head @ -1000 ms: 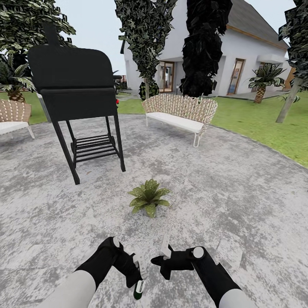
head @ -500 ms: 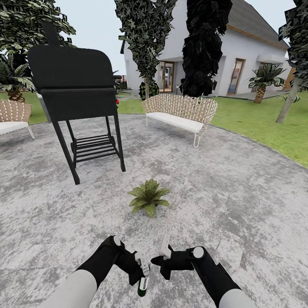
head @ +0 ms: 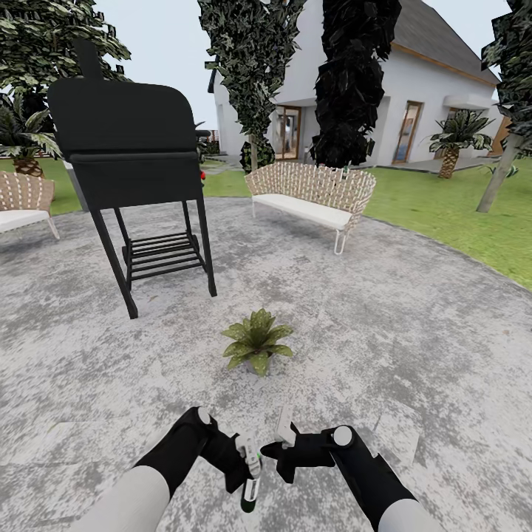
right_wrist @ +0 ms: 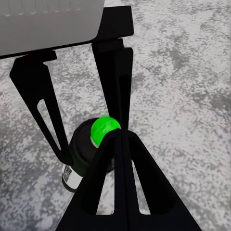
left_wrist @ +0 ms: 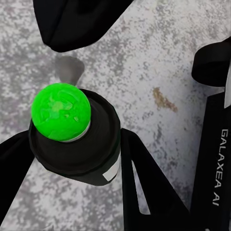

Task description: Pick up the pesticide atomizer in the garden and spray insectifuge to fully cover both potted plants in the garden.

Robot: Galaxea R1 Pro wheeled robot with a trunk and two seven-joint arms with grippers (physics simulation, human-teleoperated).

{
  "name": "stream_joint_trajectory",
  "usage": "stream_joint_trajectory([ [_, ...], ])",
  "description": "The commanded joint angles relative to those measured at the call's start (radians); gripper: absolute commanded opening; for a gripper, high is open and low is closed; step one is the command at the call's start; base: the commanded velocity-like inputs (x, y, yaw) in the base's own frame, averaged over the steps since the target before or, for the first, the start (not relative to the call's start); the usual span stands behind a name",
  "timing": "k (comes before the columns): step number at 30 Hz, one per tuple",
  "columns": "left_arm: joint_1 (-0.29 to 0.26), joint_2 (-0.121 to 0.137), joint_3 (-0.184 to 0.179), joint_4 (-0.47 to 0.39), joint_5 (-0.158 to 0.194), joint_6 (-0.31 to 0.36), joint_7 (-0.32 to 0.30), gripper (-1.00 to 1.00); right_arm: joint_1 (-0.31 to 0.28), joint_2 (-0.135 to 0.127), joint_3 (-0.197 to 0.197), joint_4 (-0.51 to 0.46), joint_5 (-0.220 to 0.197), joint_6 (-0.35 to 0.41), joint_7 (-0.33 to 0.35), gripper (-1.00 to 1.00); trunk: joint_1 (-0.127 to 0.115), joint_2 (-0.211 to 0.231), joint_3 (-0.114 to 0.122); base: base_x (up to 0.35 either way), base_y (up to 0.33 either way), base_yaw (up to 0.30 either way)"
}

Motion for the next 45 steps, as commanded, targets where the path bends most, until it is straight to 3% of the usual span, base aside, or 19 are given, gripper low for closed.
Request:
stream_joint_trajectory([
  [1, 0.0, -0.001, -0.001, -0.002, -0.002, 0.011, -0.005, -1.0, 0.0, 0.0, -0.001, -0.001, 0.011, -0.01, 0.001, -1.0, 0.0, 0.0, -0.001, 0.0, 0.0, 0.0],
  [4, 0.0, -0.003, -0.001, -0.003, 0.0, 0.011, -0.007, -1.0, 0.0, 0.0, -0.001, 0.0, 0.012, -0.01, 0.001, -1.0, 0.0, 0.0, -0.001, 0.0, 0.0, 0.0],
  [7, 0.0, -0.001, -0.004, -0.004, 0.054, 0.009, -0.01, -1.0, 0.0, 0.0, -0.001, 0.001, 0.012, -0.01, 0.0, -1.0, 0.0, 0.0, -0.001, 0.0, 0.0, 0.0],
  [9, 0.0, -0.001, -0.005, -0.003, 0.068, 0.008, -0.01, -1.0, 0.0, 0.0, -0.001, 0.001, 0.012, -0.01, 0.0, -1.0, 0.0, 0.0, -0.001, 0.0, 0.0, 0.0],
  [19, 0.0, 0.011, -0.01, 0.01, 0.06, 0.008, -0.003, -1.0, 0.0, 0.0, -0.001, 0.002, 0.012, -0.011, 0.0, -1.0, 0.0, 0.0, -0.001, 0.0, 0.0, 0.0],
  [20, 0.0, 0.02, -0.011, 0.012, 0.055, 0.009, -0.003, -1.0, 0.0, 0.0, -0.001, 0.001, 0.012, -0.01, 0.0, -1.0, 0.0, 0.0, -0.001, 0.0, 0.0, 0.0],
  [24, 0.001, 0.097, -0.012, 0.013, 0.03, 0.01, -0.003, -1.0, 0.0, 0.0, -0.001, 0.001, 0.012, -0.01, 0.0, -1.0, 0.0, 0.0, -0.001, 0.0, 0.0, 0.0],
  [26, 0.001, 0.143, -0.013, 0.018, 0.029, 0.01, -0.003, -1.0, 0.0, 0.0, -0.001, 0.002, 0.013, -0.01, 0.0, -1.0, 0.0, 0.0, -0.001, 0.0, 0.0, 0.0],
  [33, 0.002, 0.258, -0.008, 0.039, 0.036, 0.001, -0.002, -1.0, 0.0, -0.003, -0.002, 0.004, 0.014, -0.01, 0.0, -1.0, 0.0, 0.0, -0.001, 0.0, 0.0, 0.0],
  [34, 0.003, 0.282, -0.003, 0.055, 0.04, -0.022, 0.001, -1.0, 0.0, -0.003, -0.003, 0.005, 0.014, -0.01, 0.0, -1.0, 0.0, 0.0, -0.001, 0.0, 0.0, 0.0],
  [37, 0.003, 0.305, 0.032, 0.151, 0.046, -0.12, 0.046, -1.0, 0.0, -0.009, -0.005, 0.008, 0.014, -0.009, -0.001, -1.0, 0.0, 0.0, -0.001, 0.0, 0.0, 0.0],
  [38, 0.003, 0.311, 0.052, 0.2, 0.047, -0.151, 0.091, -1.0, 0.0, -0.011, -0.005, 0.009, 0.014, -0.009, -0.001, 1.0, 0.0, 0.0, -0.001, 0.0, 0.0, 0.0],
  [41, 0.003, 0.316, 0.084, 0.255, 0.06, -0.178, 0.156, -1.0, 0.0, -0.013, -0.01, 0.009, 0.014, -0.01, -0.005, 1.0, 0.0, 0.0, -0.001, 0.0, 0.0, 0.0],
  [43, 0.015, 0.316, 0.123, 0.265, 0.122, -0.181, 0.206, -1.0, 0.0, -0.029, -0.017, 0.009, 0.012, -0.013, -0.015, 1.0, 0.0, 0.0, -0.001, 0.0, 0.0, 0.0],
  [45, 0.048, 0.311, 0.149, 0.267, 0.204, -0.185, 0.289, -1.0, 0.003, -0.074, -0.059, 0.037, 0.006, -0.016, -0.088, 1.0, 0.0, 0.0, -0.001, 0.0, 0.0, 0.0],
])
